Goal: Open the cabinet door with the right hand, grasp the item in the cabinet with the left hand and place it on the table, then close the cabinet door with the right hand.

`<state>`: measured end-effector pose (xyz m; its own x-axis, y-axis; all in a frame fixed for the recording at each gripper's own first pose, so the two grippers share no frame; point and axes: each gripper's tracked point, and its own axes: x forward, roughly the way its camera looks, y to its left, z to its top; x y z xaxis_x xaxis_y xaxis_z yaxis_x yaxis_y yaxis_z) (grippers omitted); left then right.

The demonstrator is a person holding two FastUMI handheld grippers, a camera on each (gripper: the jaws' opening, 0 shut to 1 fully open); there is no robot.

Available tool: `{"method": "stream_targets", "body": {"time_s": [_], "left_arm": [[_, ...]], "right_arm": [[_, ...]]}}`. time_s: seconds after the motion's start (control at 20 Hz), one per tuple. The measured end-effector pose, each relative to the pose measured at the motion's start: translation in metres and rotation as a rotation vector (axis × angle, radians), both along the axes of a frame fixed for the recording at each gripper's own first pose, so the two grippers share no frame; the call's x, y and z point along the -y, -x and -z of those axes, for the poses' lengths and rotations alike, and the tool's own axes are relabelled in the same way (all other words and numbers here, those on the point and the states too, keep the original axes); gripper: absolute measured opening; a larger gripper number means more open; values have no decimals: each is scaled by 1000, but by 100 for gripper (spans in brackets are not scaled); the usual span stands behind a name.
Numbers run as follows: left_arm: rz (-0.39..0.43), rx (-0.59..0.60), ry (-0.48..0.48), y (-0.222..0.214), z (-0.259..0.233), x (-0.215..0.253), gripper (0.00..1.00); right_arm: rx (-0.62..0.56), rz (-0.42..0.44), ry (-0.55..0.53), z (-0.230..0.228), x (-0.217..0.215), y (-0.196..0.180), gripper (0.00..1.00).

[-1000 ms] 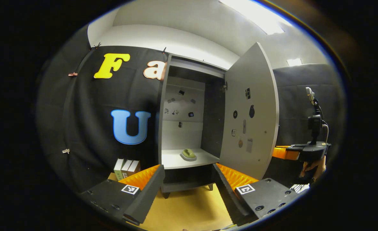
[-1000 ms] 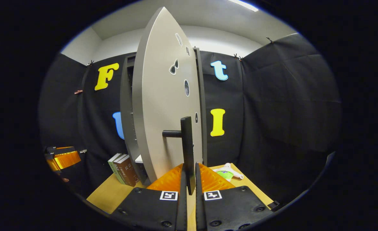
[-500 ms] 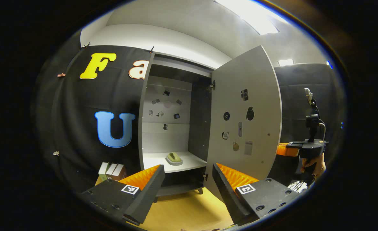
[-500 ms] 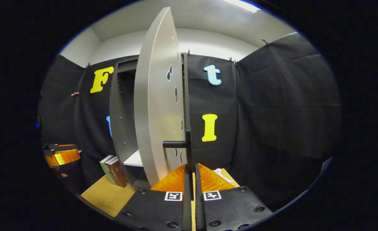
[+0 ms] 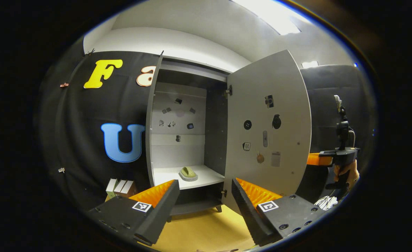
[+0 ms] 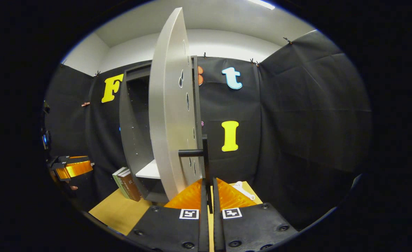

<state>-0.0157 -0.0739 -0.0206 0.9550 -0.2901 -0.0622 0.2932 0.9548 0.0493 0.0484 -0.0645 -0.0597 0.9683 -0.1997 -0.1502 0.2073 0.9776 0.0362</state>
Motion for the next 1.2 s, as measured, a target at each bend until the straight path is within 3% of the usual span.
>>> {"method": "stream_targets", "body": {"time_s": [0.2, 0.25, 0.3, 0.45, 0.5, 0.55, 0.6, 0.85, 0.9, 1.2], "left_arm": [[24, -35, 7, -15, 9, -1, 95], [31, -38, 2, -22, 10, 1, 95], [31, -38, -5, -30, 10, 3, 95], [28, -55, -19, -66, 17, 15, 95], [33, -61, -16, -82, 19, 22, 95], [30, -66, -10, -99, 20, 26, 94], [19, -71, -2, -118, 21, 29, 95], [-65, -146, 0, -225, 39, 41, 95], [-84, -167, -4, -243, 46, 41, 95], [-167, -261, -22, -332, 85, 39, 95]], "right_arm": [[-17, 52, 21, 1, 7, 14, 10], [-6, 75, 31, 0, 11, 19, 19], [8, 102, 46, -4, 17, 23, 10], [28, 193, 87, -9, 42, 35, 10], [41, 219, 105, -10, 52, 33, 22], [55, 246, 122, -14, 62, 34, 26], [62, 276, 142, -16, 77, 34, 23], [88, 340, 128, -15, 119, 18, 94], [89, 352, 116, -14, 126, 14, 100], [59, 366, 154, -4, 162, -1, 99]]}}
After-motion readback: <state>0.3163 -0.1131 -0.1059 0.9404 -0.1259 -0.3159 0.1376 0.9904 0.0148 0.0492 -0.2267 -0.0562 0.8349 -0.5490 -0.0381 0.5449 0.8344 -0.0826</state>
